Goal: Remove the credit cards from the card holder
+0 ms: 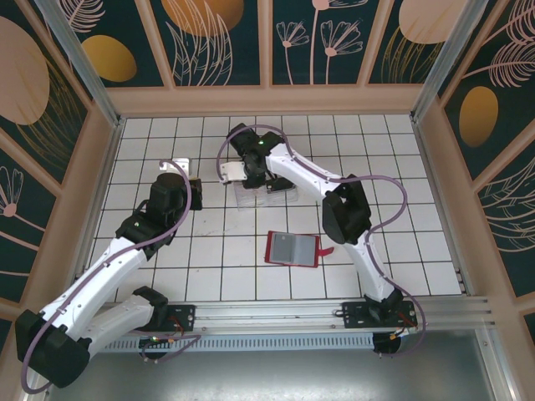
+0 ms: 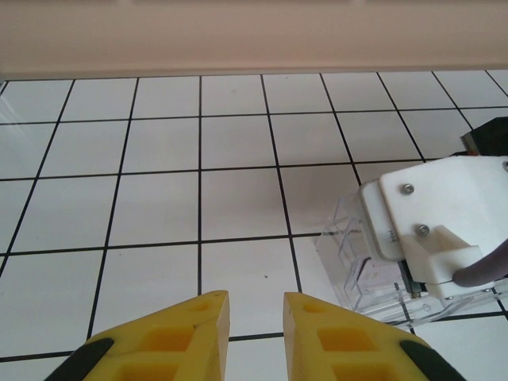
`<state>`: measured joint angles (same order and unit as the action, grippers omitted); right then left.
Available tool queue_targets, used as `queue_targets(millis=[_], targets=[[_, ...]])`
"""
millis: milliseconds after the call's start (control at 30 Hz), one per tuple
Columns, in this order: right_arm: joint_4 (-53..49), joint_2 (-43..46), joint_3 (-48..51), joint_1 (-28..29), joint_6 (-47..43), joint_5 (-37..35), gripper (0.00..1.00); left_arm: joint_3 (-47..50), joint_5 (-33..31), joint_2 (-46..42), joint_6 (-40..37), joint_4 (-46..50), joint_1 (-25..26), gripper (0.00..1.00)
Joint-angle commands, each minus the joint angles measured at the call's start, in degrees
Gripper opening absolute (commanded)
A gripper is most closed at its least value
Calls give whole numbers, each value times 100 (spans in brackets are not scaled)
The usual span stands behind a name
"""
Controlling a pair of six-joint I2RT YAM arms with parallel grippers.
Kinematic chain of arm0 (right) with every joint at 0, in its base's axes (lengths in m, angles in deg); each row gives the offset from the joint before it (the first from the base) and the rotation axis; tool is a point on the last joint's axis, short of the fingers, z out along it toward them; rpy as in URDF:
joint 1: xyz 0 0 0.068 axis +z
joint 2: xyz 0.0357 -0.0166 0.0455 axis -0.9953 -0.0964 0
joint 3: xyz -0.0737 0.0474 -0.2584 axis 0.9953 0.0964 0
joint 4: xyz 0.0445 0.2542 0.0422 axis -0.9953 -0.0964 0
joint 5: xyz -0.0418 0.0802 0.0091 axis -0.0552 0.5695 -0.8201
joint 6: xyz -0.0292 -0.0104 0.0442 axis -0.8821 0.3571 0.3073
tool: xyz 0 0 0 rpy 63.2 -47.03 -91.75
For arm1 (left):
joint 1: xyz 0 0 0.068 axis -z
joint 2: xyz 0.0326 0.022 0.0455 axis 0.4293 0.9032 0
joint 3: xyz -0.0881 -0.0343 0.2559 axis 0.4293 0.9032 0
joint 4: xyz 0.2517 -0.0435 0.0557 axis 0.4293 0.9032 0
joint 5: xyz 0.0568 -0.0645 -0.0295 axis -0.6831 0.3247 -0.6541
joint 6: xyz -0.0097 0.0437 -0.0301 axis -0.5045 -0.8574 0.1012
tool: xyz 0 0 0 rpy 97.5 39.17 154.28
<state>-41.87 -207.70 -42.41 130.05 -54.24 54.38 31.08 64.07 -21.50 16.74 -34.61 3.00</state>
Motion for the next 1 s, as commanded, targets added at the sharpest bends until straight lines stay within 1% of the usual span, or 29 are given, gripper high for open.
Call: queue_targets(millis=[0,167,233,300,367,400,467,567,633,667,767,833,900,967], targets=[[435,540,372,-73,297,-375,28,-95,109,-23,9,61,-21,25],[925,887,933,-119,558,-599,27,-86,247,-18,89,131,-21,25],[1013,1027,1059,-138,819,-579,27,-93,405,23,100,157,-21,26],[1057,1190,1146,-170,1241,-425,27,-120,623,140,113,182,-21,26],[1091,1407,1310,-203,1733,-150,28,-151,978,338,154,193,-22,26],[1116,1559,1446,-208,1996,42,28,-155,1257,469,161,180,-16,26],[1397,1916,1839,-230,2671,270,28,-173,1723,730,245,143,-21,24],[1974,2590,2749,-260,3813,630,28,-114,2275,1063,476,-23,-12,22],[2416,3053,3526,-260,4593,703,27,21,2645,1224,661,-304,-17,22],[2574,3250,3826,-264,4938,783,25,62,2828,1298,755,-458,-14,22],[2874,3788,4706,-213,6049,940,24,154,3379,1578,1064,-919,-10,21],[2860,4008,5099,-208,6910,848,21,145,3553,1739,1176,-1093,-4,21],[2609,4101,5317,-203,7729,656,21,73,3469,1845,1145,-1047,-4,21],[2407,4178,5565,-108,8088,603,23,-13,3373,1908,1086,-965,-8,21]])
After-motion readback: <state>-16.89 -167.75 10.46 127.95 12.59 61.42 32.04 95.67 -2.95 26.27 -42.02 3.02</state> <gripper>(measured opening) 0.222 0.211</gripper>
